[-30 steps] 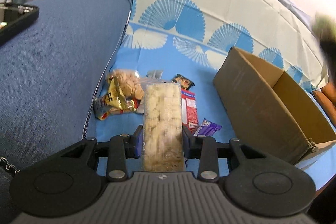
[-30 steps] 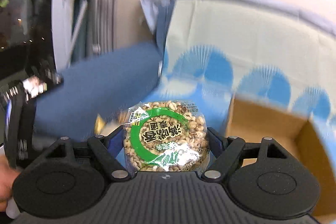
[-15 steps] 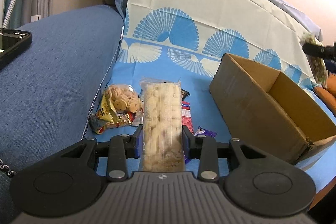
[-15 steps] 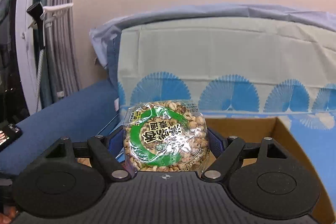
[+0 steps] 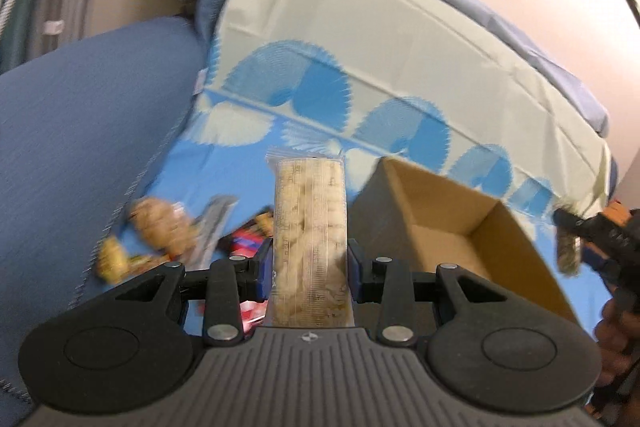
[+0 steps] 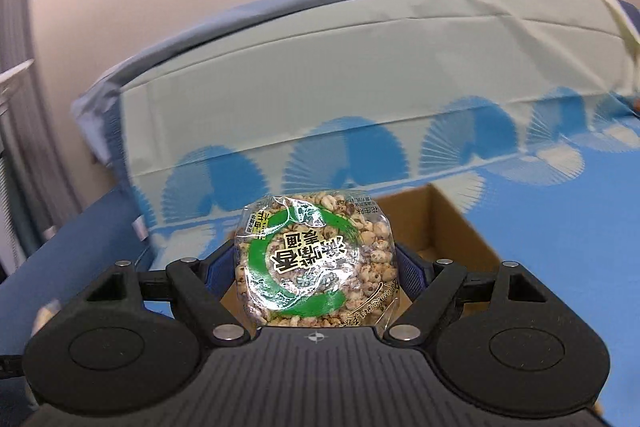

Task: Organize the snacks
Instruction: 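Carry both packs over the box and open both tools to drop them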

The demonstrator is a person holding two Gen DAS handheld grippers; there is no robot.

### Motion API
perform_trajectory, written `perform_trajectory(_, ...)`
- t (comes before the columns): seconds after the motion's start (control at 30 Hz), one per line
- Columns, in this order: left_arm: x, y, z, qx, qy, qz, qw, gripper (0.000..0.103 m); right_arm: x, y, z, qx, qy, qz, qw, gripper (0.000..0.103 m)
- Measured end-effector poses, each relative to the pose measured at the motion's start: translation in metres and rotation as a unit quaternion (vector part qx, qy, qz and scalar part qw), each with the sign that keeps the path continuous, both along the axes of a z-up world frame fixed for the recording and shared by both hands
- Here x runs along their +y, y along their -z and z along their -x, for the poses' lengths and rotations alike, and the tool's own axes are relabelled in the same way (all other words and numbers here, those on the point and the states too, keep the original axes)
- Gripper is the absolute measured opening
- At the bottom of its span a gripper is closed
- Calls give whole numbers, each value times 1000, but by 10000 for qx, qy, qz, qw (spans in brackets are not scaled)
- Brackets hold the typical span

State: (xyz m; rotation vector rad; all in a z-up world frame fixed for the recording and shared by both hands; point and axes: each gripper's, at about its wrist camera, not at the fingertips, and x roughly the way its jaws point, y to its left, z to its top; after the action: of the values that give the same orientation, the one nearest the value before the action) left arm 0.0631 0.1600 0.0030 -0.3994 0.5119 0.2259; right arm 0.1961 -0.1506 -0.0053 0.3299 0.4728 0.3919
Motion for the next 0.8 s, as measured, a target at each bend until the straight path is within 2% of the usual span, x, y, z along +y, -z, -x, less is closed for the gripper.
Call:
perform_trajectory(0.3, -73, -24, -69, -235, 511, 261, 9981, 40, -23, 3, -8, 146, 542, -217, 9982, 81)
perform_trajectory(0.5, -120, -31, -103, -313, 864, 189, 9956, 40, -29, 5, -13, 230, 673, -259, 9971, 81)
perform_trajectory(0.8, -140, -29, -122, -244, 923, 80, 9954, 40, -34, 6, -14, 296, 762, -316, 9961, 82)
